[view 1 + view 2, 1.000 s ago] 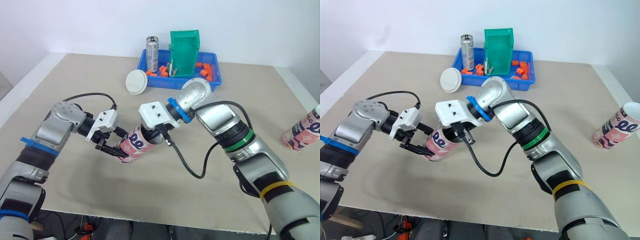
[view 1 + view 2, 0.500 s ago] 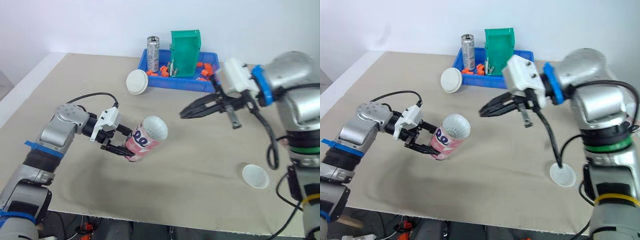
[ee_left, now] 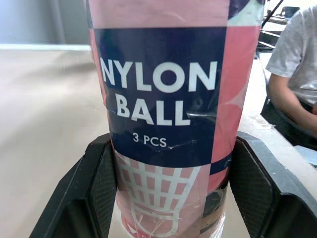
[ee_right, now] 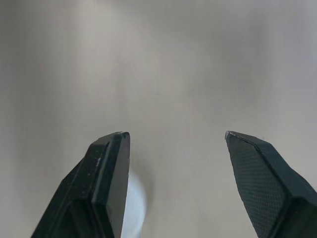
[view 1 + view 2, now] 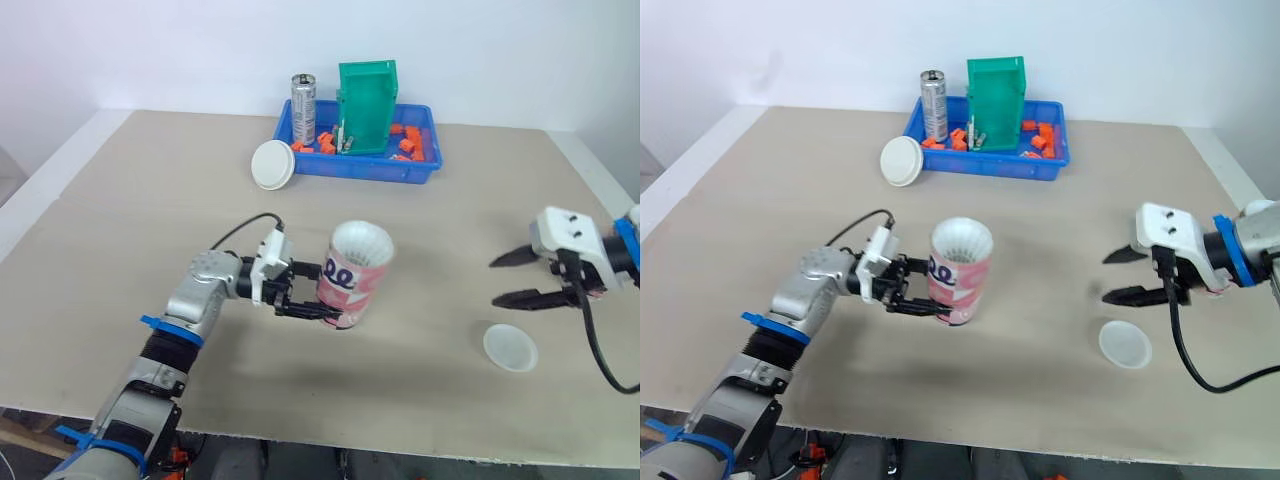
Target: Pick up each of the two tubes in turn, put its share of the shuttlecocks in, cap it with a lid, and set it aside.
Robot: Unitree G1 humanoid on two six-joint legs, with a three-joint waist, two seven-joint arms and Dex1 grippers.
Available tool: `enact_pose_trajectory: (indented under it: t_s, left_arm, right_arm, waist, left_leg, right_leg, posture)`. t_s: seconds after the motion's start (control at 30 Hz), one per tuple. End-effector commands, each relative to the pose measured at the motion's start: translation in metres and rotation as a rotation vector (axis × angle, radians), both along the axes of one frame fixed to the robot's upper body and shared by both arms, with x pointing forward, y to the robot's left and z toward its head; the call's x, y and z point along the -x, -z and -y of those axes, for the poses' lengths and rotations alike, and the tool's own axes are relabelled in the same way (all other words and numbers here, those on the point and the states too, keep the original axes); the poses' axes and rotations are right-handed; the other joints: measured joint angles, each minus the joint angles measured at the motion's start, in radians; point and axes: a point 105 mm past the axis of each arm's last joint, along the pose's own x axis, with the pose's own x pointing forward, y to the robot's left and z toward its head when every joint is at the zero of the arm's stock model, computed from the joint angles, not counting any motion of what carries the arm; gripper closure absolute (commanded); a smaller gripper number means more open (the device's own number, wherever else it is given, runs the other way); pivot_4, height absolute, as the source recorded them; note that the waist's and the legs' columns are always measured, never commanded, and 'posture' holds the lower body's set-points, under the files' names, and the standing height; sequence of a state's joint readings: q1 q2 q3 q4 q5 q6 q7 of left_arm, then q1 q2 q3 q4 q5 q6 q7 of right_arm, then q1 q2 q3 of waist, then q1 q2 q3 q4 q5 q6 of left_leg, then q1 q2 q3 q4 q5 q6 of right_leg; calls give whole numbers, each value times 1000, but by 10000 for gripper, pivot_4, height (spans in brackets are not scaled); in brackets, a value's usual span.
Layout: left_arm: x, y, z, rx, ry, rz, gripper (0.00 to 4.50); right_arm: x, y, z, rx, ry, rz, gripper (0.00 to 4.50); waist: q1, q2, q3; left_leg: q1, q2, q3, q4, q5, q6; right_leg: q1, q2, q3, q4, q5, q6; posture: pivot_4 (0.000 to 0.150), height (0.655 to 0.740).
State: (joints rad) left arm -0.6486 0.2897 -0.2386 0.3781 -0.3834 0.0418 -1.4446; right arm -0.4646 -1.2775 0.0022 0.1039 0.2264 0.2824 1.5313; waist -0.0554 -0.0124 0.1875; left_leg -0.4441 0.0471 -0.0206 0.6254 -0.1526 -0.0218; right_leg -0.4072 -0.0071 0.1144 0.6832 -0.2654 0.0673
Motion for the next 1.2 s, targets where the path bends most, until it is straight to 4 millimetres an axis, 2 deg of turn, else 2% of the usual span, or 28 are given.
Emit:
enact_pose_trajectory:
  t_s: [0.03,0.23,0.47,0.6,0.73,0.83,0.87,0.9,0.97,1.0,1.1,1.2]
  left_arm:
    - [3,7,7,-15,32,39,14181]
    - [0,21,16,-24,12,44,14181]
    - [-1,37,11,-26,-26,22,14181]
    - [-2,43,7,-28,-41,-1,14181]
    - [-2,47,5,-33,-48,-18,14181]
    - [0,50,4,-41,-47,-28,14181]
    - [0,50,4,-43,-45,-31,14181]
    - [0,51,4,-46,-45,-34,14181]
    - [-1,51,4,-48,-44,-36,14181]
    - [-1,51,5,-49,-45,-36,14181]
    - [-3,50,5,-51,-47,-34,14181]
    - [-5,47,4,-58,-43,-24,14181]
  right_arm:
    - [3,-2,7,57,-10,-19,11794]
    - [-1,26,13,66,29,-89,11794]
    - [-4,51,25,112,68,-157,11794]
    - [-4,62,30,137,78,-189,11794]
    - [-4,65,32,152,75,-202,11794]
    - [-3,66,34,170,66,-211,19782]
    - [-3,66,34,174,62,-213,24117]
    - [-4,64,32,172,63,-203,31192]
    - [-3,61,31,191,41,-197,38045]
    - [-2,59,30,197,32,-191,43901]
    - [-6,49,23,187,15,-141,44554]
    - [-15,18,1,110,-30,-21,44554]
  waist:
    - [-5,0,0]
    - [-5,0,0]
    - [-5,0,0]
    - [-5,0,0]
    - [-5,1,-1]
    - [-6,1,-1]
    - [-6,1,-1]
    - [-6,1,-1]
    - [-6,1,-1]
    - [-6,1,-1]
    - [-7,1,-1]
    - [-11,2,-1]
  left_leg:
    - [1,0,0,0,0,0]
    - [4,0,1,0,0,0]
    - [4,-1,1,1,0,0]
    - [4,-1,1,1,0,0]
    - [6,-1,1,1,1,-1]
    - [6,-1,1,2,1,-1]
    - [6,-1,1,2,1,-1]
    - [6,-1,1,2,1,-1]
    - [6,-1,1,1,1,-1]
    - [6,-1,1,1,1,-1]
    - [7,-1,1,1,1,-1]
    - [7,-1,1,2,1,-1]
  right_leg:
    - [0,0,0,0,0,0]
    - [3,1,2,0,0,-1]
    - [3,0,4,-1,2,2]
    - [4,0,4,-1,2,2]
    - [5,1,4,-1,2,1]
    - [5,1,4,-1,2,-1]
    - [5,1,4,-1,2,-1]
    - [5,1,4,-1,2,-1]
    - [5,1,4,-1,2,-1]
    - [5,1,4,-1,2,-1]
    - [5,1,4,-1,2,0]
    - [5,1,4,-1,2,-1]
  posture:
    - [1500,7362]
    - [1500,7362]
    - [1500,7362]
    - [1500,7362]
    - [1500,7362]
    - [1500,7362]
    - [1500,7362]
    - [1500,7362]
    - [1500,7362]
    - [1500,7362]
    - [1500,7362]
    - [1500,7362]
